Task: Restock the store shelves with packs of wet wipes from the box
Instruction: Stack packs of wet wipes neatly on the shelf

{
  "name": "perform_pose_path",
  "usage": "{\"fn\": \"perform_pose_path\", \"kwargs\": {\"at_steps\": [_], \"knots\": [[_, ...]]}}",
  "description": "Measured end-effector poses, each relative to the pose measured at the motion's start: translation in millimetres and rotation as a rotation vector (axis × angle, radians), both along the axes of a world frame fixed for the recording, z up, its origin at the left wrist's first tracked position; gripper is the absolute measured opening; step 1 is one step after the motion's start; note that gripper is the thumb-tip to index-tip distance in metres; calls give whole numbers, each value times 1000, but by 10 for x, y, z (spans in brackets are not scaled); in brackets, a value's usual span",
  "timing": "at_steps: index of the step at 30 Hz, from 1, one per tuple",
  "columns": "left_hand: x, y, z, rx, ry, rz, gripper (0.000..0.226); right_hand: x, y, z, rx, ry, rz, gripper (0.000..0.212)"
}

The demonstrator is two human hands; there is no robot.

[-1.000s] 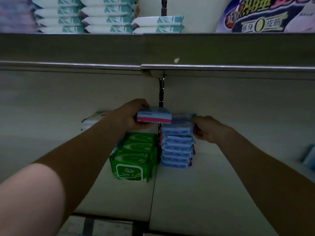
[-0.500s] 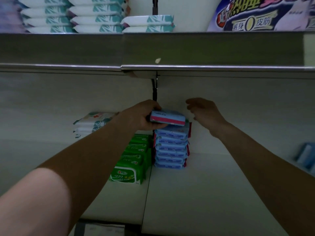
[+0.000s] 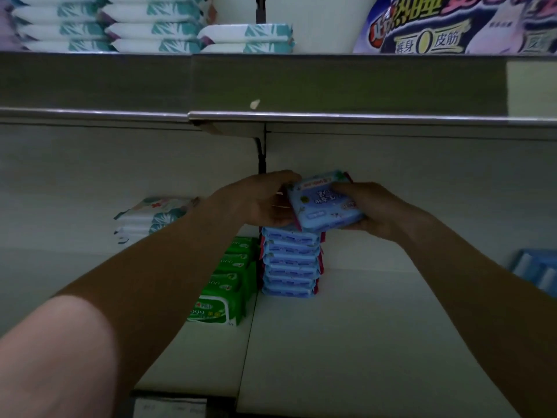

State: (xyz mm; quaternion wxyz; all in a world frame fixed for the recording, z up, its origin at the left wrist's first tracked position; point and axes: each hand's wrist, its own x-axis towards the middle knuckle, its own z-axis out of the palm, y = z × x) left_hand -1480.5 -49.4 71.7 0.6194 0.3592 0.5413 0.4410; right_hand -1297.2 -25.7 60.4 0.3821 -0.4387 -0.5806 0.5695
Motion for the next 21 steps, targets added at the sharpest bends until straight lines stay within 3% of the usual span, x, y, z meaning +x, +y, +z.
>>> {"fn": "perform_pose_path", "kwargs": {"at_steps": [4,14,16,21], "knots": [[109,36,-20,-19,56,-37,21,-57,27,-87,-154,18,-35,29],[-53,59,-29,42,4,149,20,39,-13,3,-216,100,-34,13],[-77,98,-34,150,138,169,15,-19,-24,0,-215,116,-18,13],[-108,177,-92,245,490,233,43,-189,-41,-79,0,-252,-27,30]]}}
